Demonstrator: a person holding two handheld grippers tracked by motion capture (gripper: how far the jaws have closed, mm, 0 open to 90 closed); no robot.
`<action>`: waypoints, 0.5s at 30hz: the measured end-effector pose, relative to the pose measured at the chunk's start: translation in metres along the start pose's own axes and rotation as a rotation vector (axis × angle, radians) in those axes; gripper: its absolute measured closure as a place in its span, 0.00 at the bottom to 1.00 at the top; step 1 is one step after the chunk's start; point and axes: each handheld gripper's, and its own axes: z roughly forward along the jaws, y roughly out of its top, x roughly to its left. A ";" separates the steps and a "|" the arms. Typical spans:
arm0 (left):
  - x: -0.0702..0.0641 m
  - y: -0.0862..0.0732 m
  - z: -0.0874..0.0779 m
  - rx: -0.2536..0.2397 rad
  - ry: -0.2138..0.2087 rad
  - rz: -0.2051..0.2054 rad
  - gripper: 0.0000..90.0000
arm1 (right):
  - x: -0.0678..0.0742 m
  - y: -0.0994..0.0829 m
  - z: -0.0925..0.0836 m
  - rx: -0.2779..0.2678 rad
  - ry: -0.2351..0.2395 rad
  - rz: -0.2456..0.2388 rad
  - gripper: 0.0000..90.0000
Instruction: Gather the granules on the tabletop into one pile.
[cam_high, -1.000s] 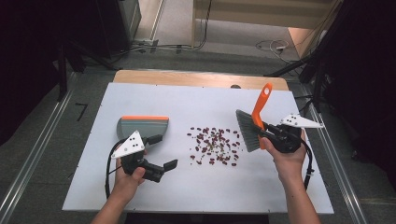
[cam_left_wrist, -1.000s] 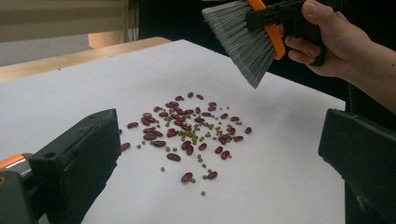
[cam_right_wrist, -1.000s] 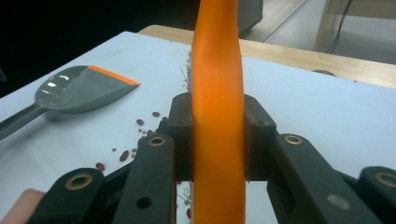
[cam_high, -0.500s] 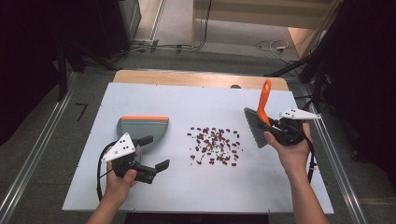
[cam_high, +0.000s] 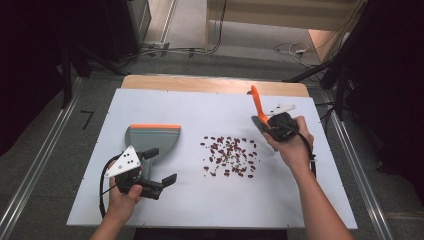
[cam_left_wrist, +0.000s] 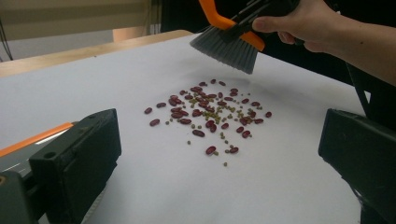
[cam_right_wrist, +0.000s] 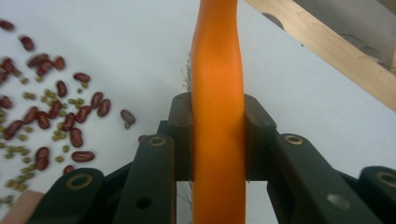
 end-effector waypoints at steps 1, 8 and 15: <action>0.000 0.000 -0.001 0.002 0.004 -0.001 0.00 | 0.005 0.003 0.005 0.021 -0.011 -0.031 0.76; 0.003 -0.001 -0.004 0.000 0.016 -0.008 0.00 | 0.038 0.015 0.033 0.124 -0.048 -0.143 0.77; 0.007 -0.003 -0.006 -0.007 0.023 -0.018 0.00 | 0.056 0.014 0.031 0.144 0.012 -0.150 0.77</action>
